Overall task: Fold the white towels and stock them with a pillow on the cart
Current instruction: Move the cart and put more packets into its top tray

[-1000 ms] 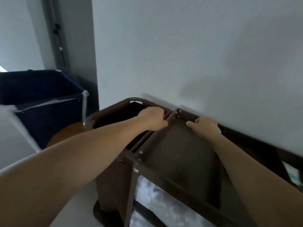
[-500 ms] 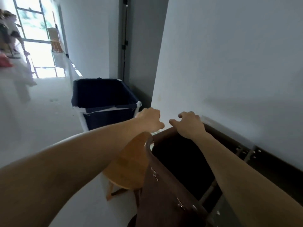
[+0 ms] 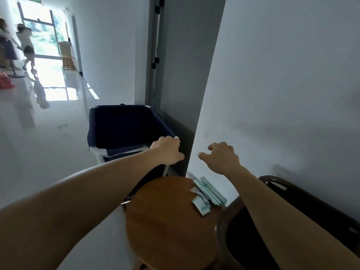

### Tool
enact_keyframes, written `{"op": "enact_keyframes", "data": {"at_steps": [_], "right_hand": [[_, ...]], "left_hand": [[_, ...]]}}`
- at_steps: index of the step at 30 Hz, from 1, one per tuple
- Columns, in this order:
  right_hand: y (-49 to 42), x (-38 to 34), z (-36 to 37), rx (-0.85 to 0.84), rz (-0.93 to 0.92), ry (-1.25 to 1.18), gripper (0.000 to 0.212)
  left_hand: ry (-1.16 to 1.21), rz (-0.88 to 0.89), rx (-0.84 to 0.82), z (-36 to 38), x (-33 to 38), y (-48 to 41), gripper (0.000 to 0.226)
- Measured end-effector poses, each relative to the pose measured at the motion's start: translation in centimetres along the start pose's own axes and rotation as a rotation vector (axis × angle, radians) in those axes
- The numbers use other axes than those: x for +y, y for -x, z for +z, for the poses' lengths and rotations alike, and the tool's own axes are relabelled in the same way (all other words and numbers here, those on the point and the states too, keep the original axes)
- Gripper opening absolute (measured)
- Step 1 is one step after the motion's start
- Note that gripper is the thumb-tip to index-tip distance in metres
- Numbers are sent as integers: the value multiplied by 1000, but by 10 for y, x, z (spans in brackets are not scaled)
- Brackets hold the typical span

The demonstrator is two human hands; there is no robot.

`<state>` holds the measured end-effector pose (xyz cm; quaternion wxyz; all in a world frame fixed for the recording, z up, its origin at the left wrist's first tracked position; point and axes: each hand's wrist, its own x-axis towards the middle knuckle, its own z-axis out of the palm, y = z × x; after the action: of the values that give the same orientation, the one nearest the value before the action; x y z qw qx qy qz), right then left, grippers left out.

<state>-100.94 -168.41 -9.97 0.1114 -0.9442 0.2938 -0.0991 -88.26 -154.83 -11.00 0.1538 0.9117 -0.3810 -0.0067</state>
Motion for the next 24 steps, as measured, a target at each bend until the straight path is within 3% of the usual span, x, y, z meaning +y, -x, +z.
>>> {"op": "enact_keyframes", "data": {"at_steps": [11, 16, 20, 24], "right_hand": [[-83, -89, 61, -75, 239, 14, 50], [-125, -70, 77, -111, 336, 49, 51], [-176, -35, 100, -124, 407, 19, 49], [-234, -3, 150, -170, 460, -69, 33]], "left_hand": [[-11, 150, -111, -17, -110, -103, 27], [-14, 194, -159, 15, -113, -154, 46], [-74, 243, -238, 51, -106, -195, 46], [-73, 262, -291, 90, -110, -244, 40]]}}
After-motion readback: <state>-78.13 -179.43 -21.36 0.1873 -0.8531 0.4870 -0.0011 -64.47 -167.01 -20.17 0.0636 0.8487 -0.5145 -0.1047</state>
